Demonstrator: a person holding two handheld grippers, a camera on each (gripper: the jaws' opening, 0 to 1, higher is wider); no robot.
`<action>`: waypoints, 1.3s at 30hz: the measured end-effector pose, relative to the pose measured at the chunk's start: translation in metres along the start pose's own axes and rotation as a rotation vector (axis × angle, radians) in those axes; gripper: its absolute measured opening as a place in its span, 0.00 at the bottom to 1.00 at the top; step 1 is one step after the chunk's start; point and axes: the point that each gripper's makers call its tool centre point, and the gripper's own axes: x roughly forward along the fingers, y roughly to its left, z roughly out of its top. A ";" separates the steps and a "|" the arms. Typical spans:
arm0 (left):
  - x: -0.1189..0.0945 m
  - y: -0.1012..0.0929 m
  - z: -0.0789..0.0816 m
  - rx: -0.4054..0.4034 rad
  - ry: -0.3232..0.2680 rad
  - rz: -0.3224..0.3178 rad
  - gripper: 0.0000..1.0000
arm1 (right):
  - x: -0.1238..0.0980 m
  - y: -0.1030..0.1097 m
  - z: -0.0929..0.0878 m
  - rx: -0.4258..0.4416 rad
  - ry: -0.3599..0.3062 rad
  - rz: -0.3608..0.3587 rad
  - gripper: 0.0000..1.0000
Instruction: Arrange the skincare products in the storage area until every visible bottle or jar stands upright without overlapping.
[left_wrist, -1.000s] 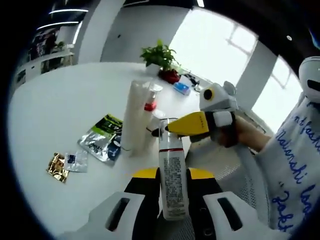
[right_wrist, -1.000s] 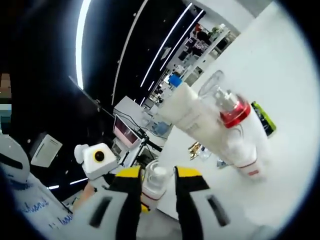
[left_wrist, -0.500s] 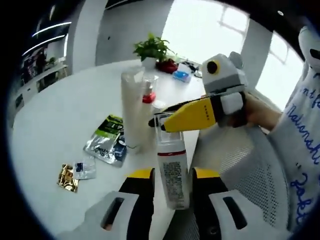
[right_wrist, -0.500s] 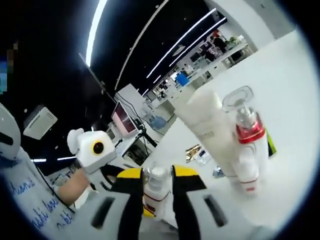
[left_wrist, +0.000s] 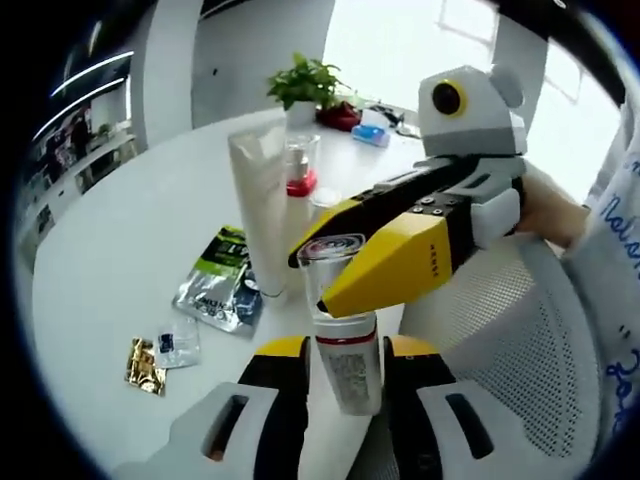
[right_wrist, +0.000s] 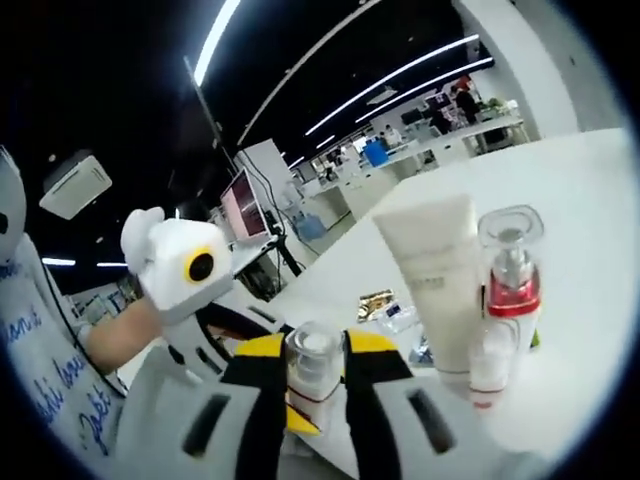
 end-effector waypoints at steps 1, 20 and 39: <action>0.001 0.001 0.000 0.004 0.005 0.001 0.25 | 0.000 0.000 -0.001 -0.011 0.007 -0.002 0.21; 0.020 0.006 -0.003 0.001 0.044 0.013 0.18 | 0.004 -0.012 -0.008 -0.188 0.100 -0.049 0.21; 0.046 0.020 -0.009 0.098 0.043 0.063 0.18 | 0.005 -0.027 -0.022 -0.364 0.186 -0.128 0.21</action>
